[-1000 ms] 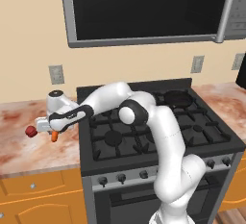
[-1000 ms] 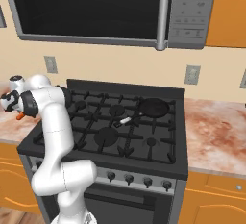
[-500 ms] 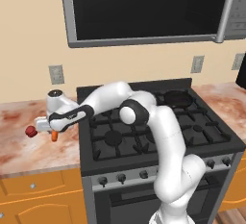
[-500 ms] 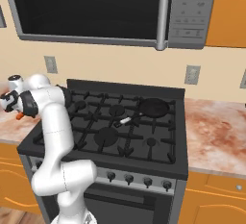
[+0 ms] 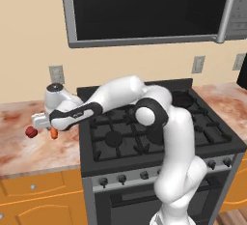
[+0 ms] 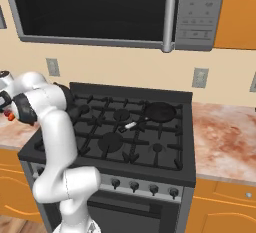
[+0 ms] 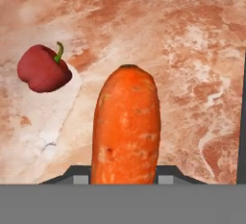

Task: Put the carrot and bell pepper in the pan. Then turn on the rear right burner and set the heat to medium.

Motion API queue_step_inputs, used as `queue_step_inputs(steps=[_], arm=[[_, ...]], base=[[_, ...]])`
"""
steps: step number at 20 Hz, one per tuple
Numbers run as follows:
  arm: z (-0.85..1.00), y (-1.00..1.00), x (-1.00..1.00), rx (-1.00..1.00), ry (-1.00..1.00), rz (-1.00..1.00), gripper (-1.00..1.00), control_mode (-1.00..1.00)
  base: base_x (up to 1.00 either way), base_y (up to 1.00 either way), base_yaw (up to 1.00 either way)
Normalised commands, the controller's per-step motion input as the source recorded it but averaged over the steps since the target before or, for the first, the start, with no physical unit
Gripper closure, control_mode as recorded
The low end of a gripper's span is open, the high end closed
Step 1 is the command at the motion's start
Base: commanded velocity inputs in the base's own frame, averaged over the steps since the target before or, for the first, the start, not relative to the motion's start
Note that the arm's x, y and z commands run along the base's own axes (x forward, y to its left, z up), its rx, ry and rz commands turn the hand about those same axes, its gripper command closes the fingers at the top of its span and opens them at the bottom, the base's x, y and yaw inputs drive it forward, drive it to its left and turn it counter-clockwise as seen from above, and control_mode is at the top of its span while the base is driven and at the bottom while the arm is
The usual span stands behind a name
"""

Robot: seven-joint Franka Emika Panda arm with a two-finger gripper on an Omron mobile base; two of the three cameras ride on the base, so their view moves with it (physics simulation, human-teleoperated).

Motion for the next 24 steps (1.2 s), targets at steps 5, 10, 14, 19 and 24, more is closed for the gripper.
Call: queue_step_inputs(steps=[5,10,14,19,24], arm=[[0.58,-0.42,-0.53,0.05,-0.06,0.04,1.0,-1.0],[0.44,-0.46,-0.33,0.01,-0.02,0.03,1.0,-1.0],[0.28,-0.56,-0.28,0.0,-0.01,0.01,1.0,-1.0],[0.29,-0.61,-0.21,0.0,-0.01,0.0,1.0,-1.0],[0.23,-0.88,-0.09,0.0,0.0,0.0,1.0,-1.0]], base=[[0.0,0.0,0.0],[0.0,0.0,0.0],[0.0,0.0,0.0],[0.0,0.0,0.0],[0.0,0.0,0.0]])
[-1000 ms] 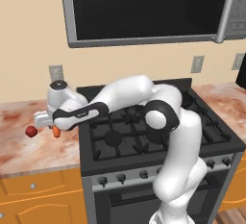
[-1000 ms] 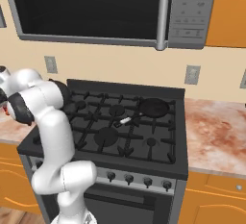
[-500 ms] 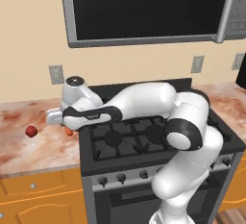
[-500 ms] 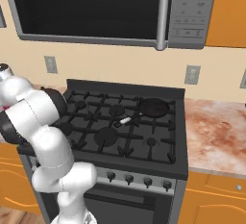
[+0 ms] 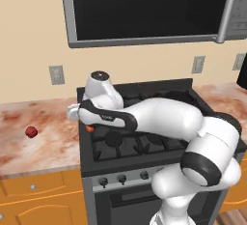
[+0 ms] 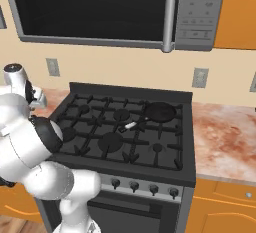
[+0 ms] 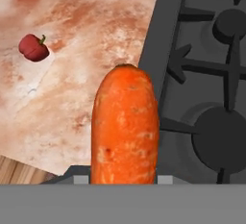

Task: Put the carrot and bell pepper in the pan. Then turn on the rear right burner and set the heat to medium.

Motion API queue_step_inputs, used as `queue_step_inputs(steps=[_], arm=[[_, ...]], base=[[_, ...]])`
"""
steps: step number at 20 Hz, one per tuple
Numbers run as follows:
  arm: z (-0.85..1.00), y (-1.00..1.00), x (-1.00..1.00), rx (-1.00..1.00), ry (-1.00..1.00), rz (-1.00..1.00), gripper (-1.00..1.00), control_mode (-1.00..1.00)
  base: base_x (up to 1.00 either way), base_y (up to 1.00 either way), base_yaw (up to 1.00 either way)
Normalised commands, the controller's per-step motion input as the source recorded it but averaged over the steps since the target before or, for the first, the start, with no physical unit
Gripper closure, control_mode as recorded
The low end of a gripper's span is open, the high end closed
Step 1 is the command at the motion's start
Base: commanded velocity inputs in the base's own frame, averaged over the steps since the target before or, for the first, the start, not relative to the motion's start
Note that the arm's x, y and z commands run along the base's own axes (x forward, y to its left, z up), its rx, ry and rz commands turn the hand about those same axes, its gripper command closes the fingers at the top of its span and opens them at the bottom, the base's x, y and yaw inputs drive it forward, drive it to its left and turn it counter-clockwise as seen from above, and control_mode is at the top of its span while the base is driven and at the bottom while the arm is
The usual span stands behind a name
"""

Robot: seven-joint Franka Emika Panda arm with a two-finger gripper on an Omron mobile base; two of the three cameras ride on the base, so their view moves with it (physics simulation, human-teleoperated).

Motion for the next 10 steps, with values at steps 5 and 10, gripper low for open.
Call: queue_step_inputs(steps=[5,10], arm=[[0.08,-1.0,0.0,0.0,0.0,0.0,1.0,-1.0],[0.0,-1.0,0.0,0.0,0.0,-0.02,1.0,-1.0]], base=[[0.0,0.0,0.0],[0.0,0.0,0.0]])
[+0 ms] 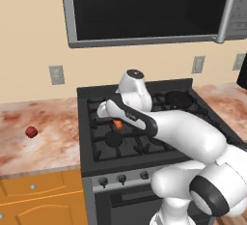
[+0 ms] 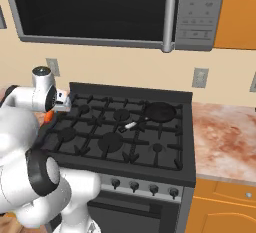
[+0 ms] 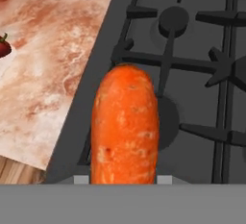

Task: Put the carrot and bell pepper in the pan. Then turn on the rear right burner and set the heat to medium.

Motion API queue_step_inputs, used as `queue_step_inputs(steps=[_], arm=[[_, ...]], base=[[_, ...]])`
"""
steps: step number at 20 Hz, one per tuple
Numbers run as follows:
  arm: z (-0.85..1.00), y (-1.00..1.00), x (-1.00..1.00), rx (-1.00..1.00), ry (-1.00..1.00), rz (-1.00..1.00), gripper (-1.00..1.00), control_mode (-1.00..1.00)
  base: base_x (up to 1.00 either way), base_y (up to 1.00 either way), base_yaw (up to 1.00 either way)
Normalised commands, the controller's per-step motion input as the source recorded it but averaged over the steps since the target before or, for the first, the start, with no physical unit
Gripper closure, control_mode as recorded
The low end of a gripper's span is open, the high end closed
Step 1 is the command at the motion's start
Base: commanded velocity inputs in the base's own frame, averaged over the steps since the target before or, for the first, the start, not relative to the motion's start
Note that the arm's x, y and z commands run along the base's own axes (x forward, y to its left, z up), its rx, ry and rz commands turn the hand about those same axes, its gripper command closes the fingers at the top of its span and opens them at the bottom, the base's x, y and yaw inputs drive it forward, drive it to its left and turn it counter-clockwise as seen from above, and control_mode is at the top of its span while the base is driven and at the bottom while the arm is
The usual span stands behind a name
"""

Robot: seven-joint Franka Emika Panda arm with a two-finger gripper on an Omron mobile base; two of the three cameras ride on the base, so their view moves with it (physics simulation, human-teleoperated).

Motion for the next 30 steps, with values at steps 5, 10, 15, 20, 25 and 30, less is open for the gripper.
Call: queue_step_inputs(steps=[5,10,15,20,25,30], arm=[[0.01,-1.0,0.05,0.0,0.0,-0.02,1.0,-1.0],[0.0,-1.0,0.09,0.0,0.0,-0.04,1.0,-1.0],[0.0,-1.0,0.2,0.0,0.01,-0.06,1.0,-1.0],[0.0,-0.98,0.3,0.0,0.06,-0.08,1.0,-1.0],[0.01,-0.86,0.23,0.0,0.08,-0.09,1.0,-1.0],[0.01,-0.49,0.1,0.0,0.08,-0.03,1.0,-1.0]], base=[[0.0,0.0,0.0],[0.0,0.0,0.0],[0.0,0.0,0.0],[0.0,0.0,0.0],[0.0,0.0,0.0],[0.0,0.0,0.0]])
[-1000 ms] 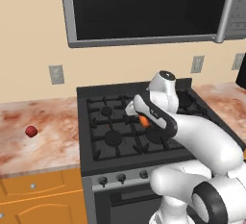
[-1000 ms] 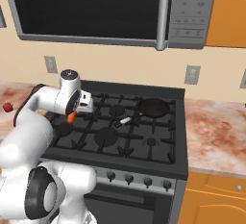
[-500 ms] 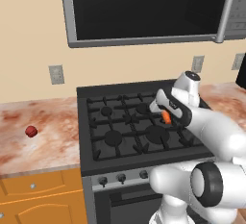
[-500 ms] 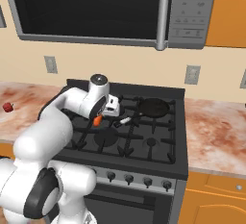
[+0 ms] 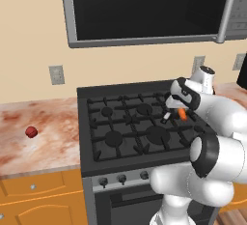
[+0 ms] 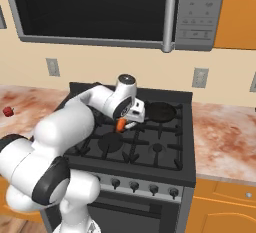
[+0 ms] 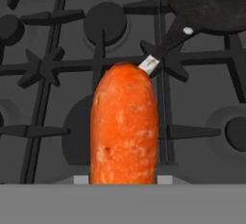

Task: Put the carrot and bell pepper in the pan. Then turn on the rear right burner and set the heat to medium.

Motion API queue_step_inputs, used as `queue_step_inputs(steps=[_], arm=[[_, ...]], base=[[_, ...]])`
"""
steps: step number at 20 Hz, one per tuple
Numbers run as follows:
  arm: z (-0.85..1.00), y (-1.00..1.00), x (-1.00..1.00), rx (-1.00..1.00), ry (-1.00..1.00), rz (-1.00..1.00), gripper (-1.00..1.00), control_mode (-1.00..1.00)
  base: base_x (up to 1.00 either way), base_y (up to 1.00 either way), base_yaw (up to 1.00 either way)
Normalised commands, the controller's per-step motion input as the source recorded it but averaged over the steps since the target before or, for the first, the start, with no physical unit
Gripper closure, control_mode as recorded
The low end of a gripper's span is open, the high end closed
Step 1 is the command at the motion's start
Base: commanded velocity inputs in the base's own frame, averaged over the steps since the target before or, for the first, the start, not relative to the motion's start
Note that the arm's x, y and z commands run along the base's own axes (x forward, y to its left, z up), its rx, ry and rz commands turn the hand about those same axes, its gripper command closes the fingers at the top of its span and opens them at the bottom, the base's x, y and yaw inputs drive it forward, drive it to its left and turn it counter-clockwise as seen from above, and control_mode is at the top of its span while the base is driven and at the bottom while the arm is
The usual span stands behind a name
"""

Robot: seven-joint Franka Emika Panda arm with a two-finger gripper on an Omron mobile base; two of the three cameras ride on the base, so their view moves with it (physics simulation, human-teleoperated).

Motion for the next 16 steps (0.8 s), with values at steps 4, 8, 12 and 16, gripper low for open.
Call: queue_step_inputs(steps=[4,8,12,16], arm=[[0.0,-0.15,0.36,0.0,0.01,0.0,1.0,-1.0],[0.0,-0.1,0.54,0.0,0.0,0.0,1.0,-1.0],[0.0,-0.16,0.57,0.0,0.0,0.0,1.0,-1.0],[-0.03,-0.21,0.45,0.0,0.05,0.0,1.0,-1.0]], base=[[0.0,0.0,0.0],[0.0,0.0,0.0],[0.0,0.0,0.0],[0.0,0.0,0.0]])
